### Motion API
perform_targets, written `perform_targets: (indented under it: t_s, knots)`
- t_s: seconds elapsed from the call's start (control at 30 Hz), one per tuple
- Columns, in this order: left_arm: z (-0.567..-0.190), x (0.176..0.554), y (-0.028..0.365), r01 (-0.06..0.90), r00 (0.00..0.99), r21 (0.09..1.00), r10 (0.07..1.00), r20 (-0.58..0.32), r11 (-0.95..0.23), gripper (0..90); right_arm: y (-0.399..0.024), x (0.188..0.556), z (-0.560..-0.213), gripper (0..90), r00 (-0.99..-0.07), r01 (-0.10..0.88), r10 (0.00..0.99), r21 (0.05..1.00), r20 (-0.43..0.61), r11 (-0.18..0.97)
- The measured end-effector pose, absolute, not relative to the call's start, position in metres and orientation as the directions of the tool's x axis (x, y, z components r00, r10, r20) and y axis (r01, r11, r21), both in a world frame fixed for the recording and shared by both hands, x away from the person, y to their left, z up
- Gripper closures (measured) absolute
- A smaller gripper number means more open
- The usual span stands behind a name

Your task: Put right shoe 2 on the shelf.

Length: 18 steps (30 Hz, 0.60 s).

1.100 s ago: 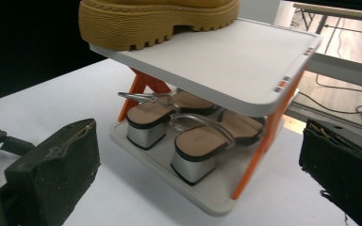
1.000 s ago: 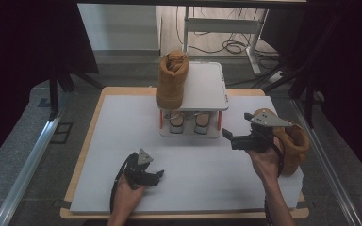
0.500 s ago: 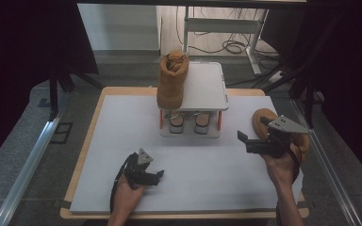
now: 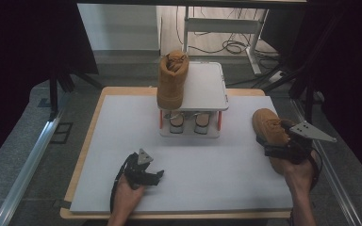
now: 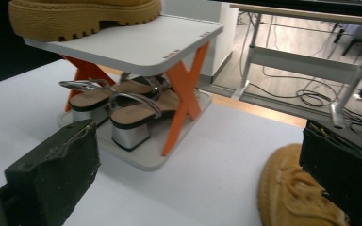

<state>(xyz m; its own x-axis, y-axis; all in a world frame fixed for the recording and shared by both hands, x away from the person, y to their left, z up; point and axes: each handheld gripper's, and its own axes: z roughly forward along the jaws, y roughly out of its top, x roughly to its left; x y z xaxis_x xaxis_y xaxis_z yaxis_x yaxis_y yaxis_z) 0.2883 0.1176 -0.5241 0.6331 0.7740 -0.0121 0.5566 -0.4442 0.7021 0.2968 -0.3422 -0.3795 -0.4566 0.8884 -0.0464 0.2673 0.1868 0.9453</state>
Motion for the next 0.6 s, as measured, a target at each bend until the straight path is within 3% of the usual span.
perform_targets:
  t_s: [0.6]
  knots:
    - [-0.524,0.288,0.118,0.556,0.634,0.7,0.773,-0.01,-0.448,13.5,-0.401,0.283,-0.401,0.0,-0.264,0.31,0.963,0.942,-0.048,0.132]
